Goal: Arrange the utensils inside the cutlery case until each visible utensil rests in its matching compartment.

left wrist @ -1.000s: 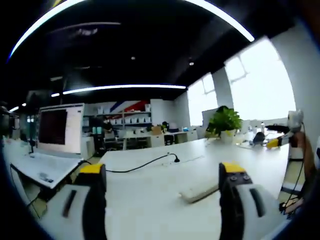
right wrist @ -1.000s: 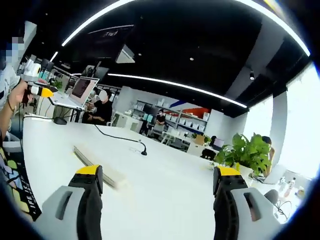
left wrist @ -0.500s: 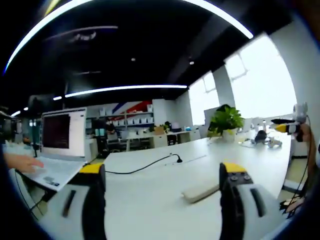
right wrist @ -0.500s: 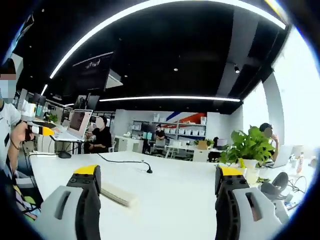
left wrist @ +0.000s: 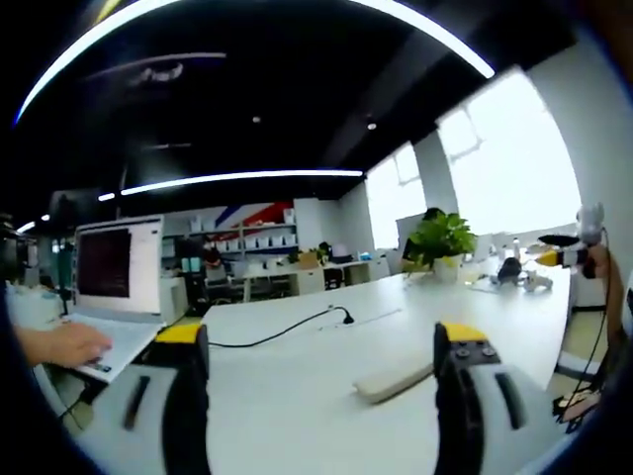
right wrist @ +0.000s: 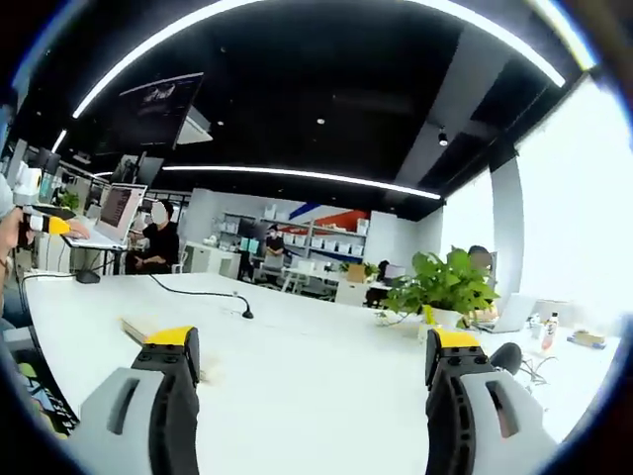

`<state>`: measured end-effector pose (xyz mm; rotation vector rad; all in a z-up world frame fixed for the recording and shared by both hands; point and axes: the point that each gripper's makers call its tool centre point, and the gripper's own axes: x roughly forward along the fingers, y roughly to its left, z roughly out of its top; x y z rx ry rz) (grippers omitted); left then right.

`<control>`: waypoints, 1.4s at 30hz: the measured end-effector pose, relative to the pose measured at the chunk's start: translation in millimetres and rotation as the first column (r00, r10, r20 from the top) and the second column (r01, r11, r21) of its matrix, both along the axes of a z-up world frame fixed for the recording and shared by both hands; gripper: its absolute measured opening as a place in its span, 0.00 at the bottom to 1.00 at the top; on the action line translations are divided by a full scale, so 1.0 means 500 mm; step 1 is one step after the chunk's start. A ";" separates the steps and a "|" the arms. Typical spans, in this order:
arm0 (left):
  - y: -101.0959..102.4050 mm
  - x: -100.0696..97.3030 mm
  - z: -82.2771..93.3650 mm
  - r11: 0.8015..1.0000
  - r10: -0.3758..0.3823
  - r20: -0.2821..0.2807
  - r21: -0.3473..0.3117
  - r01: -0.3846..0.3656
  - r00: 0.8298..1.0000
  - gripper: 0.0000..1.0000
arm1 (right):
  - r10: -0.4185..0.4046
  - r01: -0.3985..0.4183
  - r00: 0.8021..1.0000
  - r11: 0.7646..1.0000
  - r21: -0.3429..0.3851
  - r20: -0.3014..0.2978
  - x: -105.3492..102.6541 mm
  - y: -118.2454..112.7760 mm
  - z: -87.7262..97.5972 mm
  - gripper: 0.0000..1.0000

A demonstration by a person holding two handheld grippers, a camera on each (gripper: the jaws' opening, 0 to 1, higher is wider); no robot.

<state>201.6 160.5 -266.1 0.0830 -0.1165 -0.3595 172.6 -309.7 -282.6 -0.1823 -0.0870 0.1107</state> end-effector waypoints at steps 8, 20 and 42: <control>0.006 0.002 0.000 1.000 0.003 -0.004 -0.008 -0.003 1.000 1.00 | 0.036 -0.035 0.999 0.999 0.022 -0.029 0.014 0.014 -0.015 0.97; -0.024 -0.007 0.003 0.999 -0.029 0.006 0.023 0.029 1.000 1.00 | -0.035 0.036 0.995 0.999 0.004 -0.090 0.022 -0.027 -0.049 0.96; -0.016 -0.008 0.004 0.999 -0.026 0.011 0.020 0.026 1.000 1.00 | -0.019 0.012 0.990 0.999 -0.049 -0.138 0.031 -0.003 -0.073 0.96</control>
